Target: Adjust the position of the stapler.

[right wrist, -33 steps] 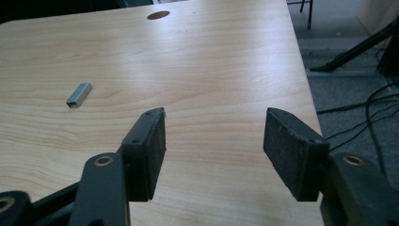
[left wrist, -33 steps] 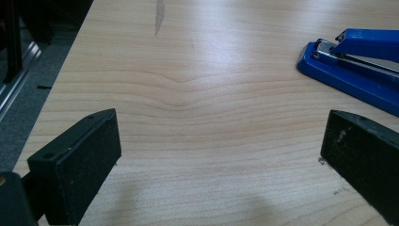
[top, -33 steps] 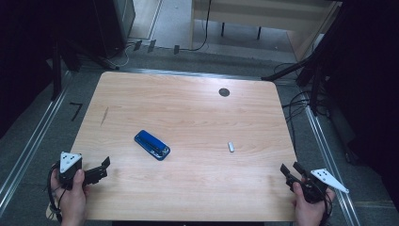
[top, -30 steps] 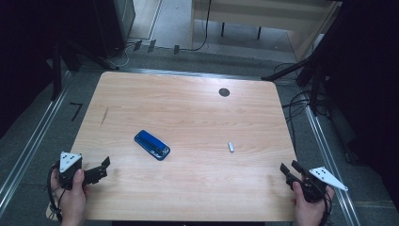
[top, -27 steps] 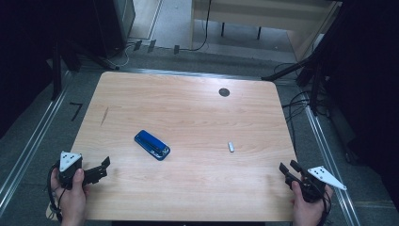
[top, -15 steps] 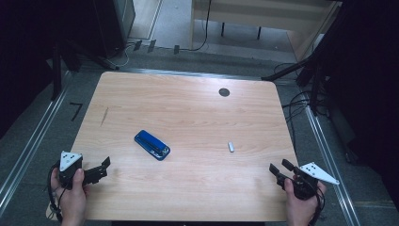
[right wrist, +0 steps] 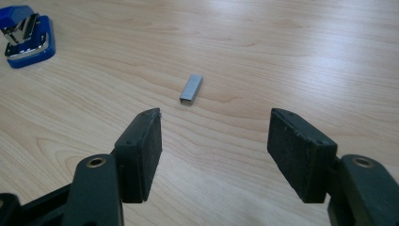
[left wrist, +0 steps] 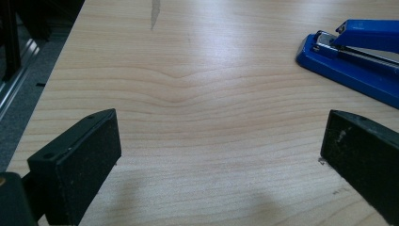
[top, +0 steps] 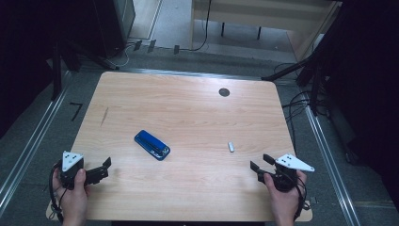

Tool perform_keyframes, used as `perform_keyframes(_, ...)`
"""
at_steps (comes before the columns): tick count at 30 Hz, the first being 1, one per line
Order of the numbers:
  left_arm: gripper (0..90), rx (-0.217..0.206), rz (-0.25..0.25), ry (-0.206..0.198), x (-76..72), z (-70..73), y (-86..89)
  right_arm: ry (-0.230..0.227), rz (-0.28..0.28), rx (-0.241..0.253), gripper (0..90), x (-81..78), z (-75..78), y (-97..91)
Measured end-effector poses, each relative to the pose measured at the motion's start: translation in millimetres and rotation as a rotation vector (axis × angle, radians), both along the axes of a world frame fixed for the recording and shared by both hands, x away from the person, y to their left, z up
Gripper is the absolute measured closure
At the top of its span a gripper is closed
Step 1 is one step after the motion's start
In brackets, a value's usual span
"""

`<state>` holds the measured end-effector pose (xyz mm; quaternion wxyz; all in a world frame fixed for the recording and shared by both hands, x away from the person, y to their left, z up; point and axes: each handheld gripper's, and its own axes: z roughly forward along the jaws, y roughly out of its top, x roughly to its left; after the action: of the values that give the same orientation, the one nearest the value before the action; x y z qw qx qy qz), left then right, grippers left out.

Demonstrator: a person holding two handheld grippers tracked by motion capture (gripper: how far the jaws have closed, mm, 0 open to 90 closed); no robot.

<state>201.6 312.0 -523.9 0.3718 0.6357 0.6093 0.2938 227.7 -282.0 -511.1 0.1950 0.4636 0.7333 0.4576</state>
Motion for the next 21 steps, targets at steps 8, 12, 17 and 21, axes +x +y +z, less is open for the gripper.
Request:
perform_keyframes(8, 0.0, 0.009, -0.001, 0.005, 0.0, 0.2, -0.5, 0.003, 0.04, -0.028, 36.7, 7.9, 4.3, 19.4)
perform_keyframes(12, 0.0, 0.013, 0.0, 0.003, -0.2, 0.3, -1.5, 0.004, 0.063, -0.033, 36.7, 11.5, 6.0, 30.0)
perform_keyframes(17, 0.0, 0.015, 0.0, 0.003, -0.3, 0.3, -1.4, 0.009, 0.088, -0.042, 36.7, 15.3, 6.3, 44.8)
perform_keyframes(21, 0.0, 0.012, 0.0, 0.004, -0.3, 0.4, -1.2, 0.011, 0.11, -0.055, 36.7, 18.2, 7.0, 55.9)
